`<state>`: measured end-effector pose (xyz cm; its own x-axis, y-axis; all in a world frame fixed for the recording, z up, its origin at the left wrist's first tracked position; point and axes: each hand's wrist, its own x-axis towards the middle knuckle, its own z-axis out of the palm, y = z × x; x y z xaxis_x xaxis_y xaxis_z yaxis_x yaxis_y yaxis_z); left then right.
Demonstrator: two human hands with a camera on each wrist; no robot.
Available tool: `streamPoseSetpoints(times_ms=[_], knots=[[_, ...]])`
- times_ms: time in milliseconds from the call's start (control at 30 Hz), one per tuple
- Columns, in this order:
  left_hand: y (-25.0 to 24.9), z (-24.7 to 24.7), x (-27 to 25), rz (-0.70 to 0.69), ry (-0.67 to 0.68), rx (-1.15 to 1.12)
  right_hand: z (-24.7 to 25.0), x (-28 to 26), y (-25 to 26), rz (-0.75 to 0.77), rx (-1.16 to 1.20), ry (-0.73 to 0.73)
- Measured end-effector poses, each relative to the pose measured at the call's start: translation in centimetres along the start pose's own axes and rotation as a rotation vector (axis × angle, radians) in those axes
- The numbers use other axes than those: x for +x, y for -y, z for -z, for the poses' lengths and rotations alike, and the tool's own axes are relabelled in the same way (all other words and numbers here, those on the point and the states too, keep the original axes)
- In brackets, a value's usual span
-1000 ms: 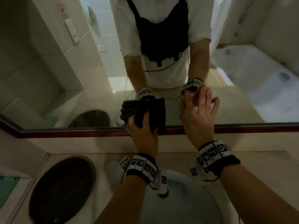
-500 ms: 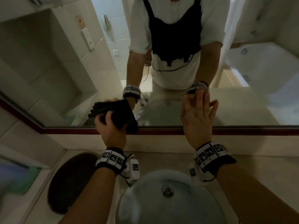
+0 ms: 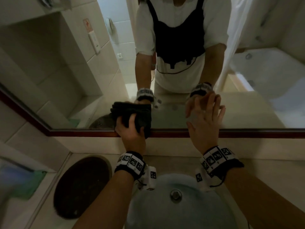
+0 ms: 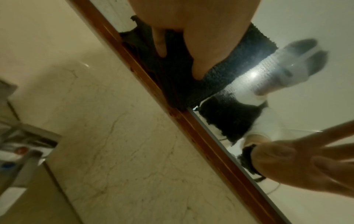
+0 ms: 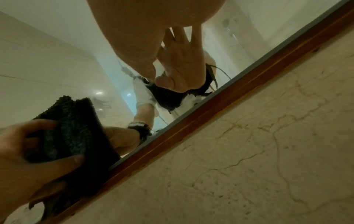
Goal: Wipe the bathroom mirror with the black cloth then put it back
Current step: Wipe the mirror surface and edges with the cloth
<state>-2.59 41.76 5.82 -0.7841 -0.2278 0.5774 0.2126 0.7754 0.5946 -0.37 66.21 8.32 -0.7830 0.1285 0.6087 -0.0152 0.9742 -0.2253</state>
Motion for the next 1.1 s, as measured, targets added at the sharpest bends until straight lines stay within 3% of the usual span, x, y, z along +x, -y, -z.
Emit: streamPoseSetpoints(times_ms=[100,233,567,900,1100], knots=[[1.1,0.4,0.3,-0.047,0.019,-0.004,0.1,-0.1,2.5,-0.088,0.065,-0.018],[3.6,1.4,0.9,-0.088,0.147,-0.025,0.2,-0.2,6.4,-0.205,0.084,-0.019],[10.3,4.8,3.6,-0.18,0.263,0.011,-1.7,-0.3,18.1,0.041,0.003,-0.038],[14.8,6.5,5.7,-0.154,0.095,-0.015,-5.7,0.6,19.5,0.051,-0.044,-0.048],[18.2,7.6,7.1,-0.136,0.034,0.019,-7.7,0.5,18.4,0.106,-0.034,-0.184]])
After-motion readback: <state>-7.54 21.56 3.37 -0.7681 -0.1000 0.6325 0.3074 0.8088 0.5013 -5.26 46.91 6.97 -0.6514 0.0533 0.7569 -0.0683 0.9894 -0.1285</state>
